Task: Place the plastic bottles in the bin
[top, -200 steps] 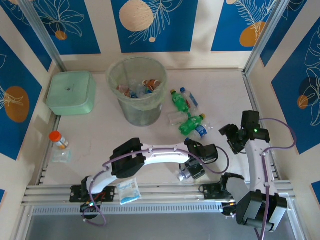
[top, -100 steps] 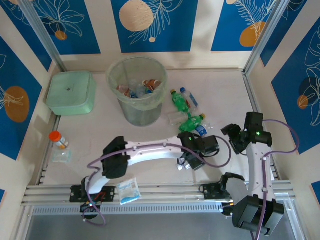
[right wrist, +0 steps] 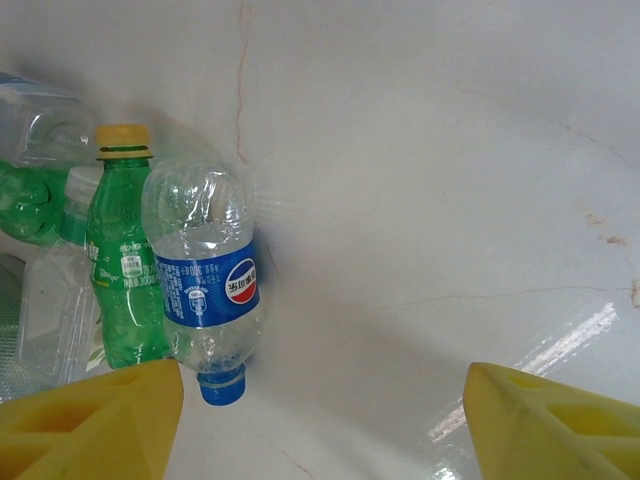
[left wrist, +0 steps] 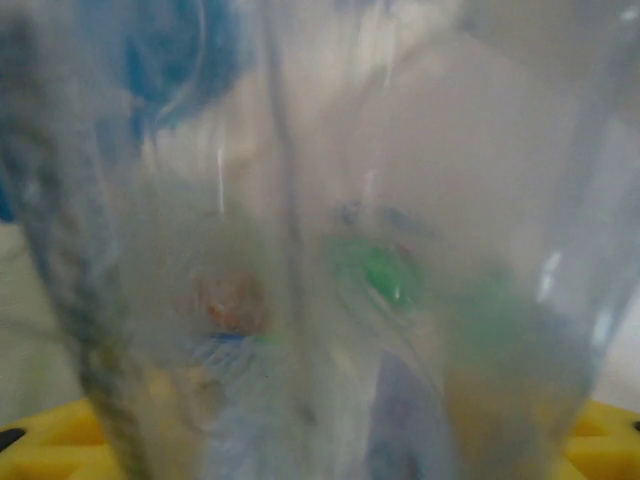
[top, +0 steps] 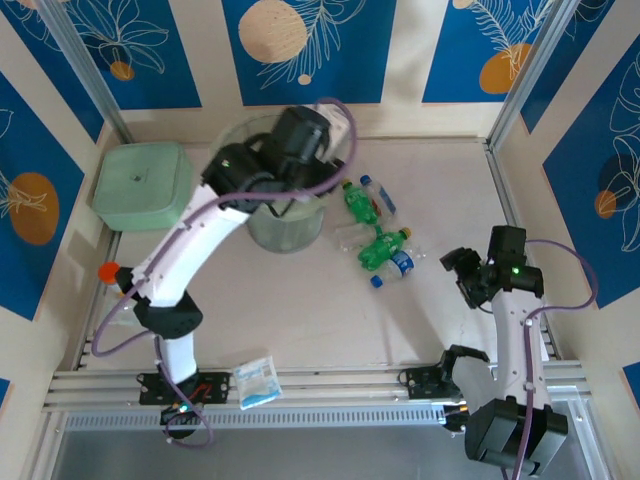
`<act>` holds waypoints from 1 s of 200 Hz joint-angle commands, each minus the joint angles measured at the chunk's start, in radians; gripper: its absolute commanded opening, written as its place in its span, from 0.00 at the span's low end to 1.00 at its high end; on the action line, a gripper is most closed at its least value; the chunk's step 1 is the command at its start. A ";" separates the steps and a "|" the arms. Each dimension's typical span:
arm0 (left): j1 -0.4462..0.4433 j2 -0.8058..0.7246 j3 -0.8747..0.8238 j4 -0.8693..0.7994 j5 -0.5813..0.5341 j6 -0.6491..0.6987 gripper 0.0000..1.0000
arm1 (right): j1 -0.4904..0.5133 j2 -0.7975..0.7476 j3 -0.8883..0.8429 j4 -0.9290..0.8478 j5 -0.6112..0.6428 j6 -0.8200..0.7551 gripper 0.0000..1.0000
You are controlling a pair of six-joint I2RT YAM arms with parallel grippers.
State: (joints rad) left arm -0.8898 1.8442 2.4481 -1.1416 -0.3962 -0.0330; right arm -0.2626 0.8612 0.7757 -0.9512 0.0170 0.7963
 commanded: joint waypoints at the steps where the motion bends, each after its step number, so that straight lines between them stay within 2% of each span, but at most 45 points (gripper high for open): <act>1: 0.074 -0.007 -0.032 0.047 -0.030 0.093 0.62 | 0.020 -0.017 -0.025 0.002 -0.032 0.027 0.75; 41: 0.256 0.029 -0.093 0.214 0.046 0.037 0.60 | 0.069 -0.009 -0.021 0.011 -0.017 0.046 0.74; 76: 0.362 0.104 -0.074 0.243 0.104 0.007 0.60 | 0.088 -0.007 -0.013 0.011 -0.008 0.043 0.74; 125: 0.422 0.168 -0.086 0.200 0.148 -0.008 0.61 | 0.110 0.018 -0.014 0.035 -0.003 0.055 0.74; 149: 0.423 0.184 -0.097 0.190 0.121 0.003 0.68 | 0.120 0.025 -0.006 0.037 0.003 0.057 0.74; 174: 0.423 0.185 -0.098 0.161 0.110 0.002 0.82 | 0.122 0.024 0.004 0.028 0.010 0.056 0.74; 200: 0.422 0.159 -0.100 0.140 0.102 -0.008 0.90 | 0.122 0.024 0.019 0.020 0.017 0.053 0.74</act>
State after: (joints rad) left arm -0.4667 2.0193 2.3493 -0.9638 -0.2813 -0.0261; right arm -0.1474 0.8867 0.7574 -0.9173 0.0246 0.8394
